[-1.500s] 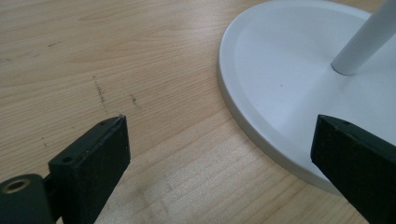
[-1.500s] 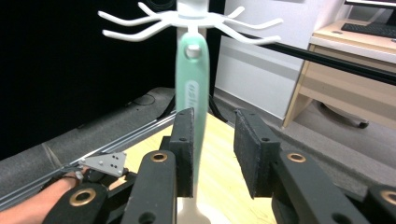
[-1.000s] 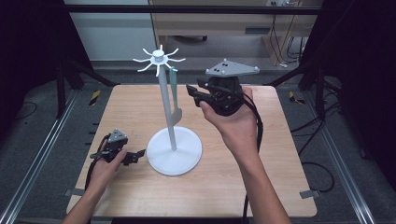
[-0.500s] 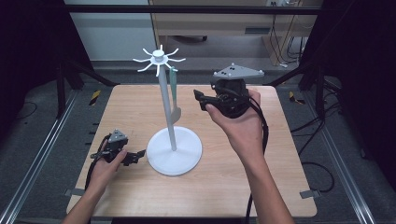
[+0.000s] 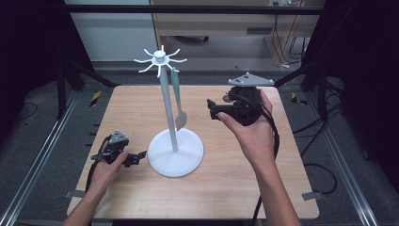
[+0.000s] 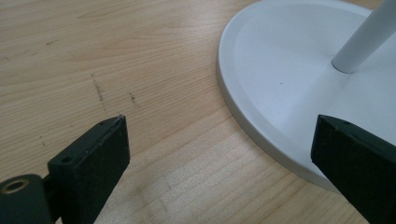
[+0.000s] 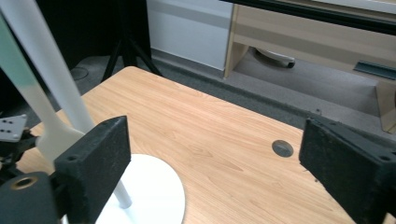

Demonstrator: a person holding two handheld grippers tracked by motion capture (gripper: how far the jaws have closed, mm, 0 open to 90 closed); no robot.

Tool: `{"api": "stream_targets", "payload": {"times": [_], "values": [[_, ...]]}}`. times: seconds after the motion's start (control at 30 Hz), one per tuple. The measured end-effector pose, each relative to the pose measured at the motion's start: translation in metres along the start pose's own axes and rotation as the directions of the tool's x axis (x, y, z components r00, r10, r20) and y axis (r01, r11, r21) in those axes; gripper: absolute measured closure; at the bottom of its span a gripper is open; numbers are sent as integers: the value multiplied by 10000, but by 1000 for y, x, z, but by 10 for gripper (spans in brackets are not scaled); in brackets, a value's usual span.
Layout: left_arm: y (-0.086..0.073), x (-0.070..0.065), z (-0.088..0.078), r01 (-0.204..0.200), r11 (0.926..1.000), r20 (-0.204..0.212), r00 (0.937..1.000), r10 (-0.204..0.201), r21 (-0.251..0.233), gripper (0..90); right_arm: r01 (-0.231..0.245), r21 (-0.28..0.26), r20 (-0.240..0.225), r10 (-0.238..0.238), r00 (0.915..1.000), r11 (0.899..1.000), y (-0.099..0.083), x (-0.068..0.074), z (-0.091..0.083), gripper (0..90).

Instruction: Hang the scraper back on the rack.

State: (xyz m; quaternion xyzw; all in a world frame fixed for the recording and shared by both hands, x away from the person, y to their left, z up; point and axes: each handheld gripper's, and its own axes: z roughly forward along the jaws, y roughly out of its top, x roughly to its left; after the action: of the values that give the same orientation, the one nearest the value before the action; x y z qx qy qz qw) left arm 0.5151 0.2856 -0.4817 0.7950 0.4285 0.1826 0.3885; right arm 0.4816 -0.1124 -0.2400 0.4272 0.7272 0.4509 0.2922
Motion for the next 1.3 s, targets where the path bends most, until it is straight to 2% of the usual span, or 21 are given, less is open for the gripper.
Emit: {"api": "stream_targets", "payload": {"times": [0.2,0.27,0.6,0.83,1.1,1.3], "values": [[0,0,-1,-27,10000,1,10000,27,-80,41,-143,-94,214,145,9997,9999,-12,-9,-3,75],[0,0,-1,-33,9999,3,10000,33,-105,41,-68,-26,330,69,9994,10000,-17,-11,-4,75],[1,0,-2,-25,9998,-44,10000,24,-214,41,-215,311,268,207,9994,9993,-50,-21,-2,68],[1,-1,-2,-54,9995,19,10000,55,-323,41,-269,555,522,240,9983,9981,-73,-27,3,62],[2,-1,-2,-103,9992,49,9999,105,-396,41,-628,747,881,562,9945,9952,-101,-38,7,56],[2,-2,-2,-98,9992,69,9999,101,-398,41,-865,856,918,786,9927,9926,-122,-43,11,53]]}}
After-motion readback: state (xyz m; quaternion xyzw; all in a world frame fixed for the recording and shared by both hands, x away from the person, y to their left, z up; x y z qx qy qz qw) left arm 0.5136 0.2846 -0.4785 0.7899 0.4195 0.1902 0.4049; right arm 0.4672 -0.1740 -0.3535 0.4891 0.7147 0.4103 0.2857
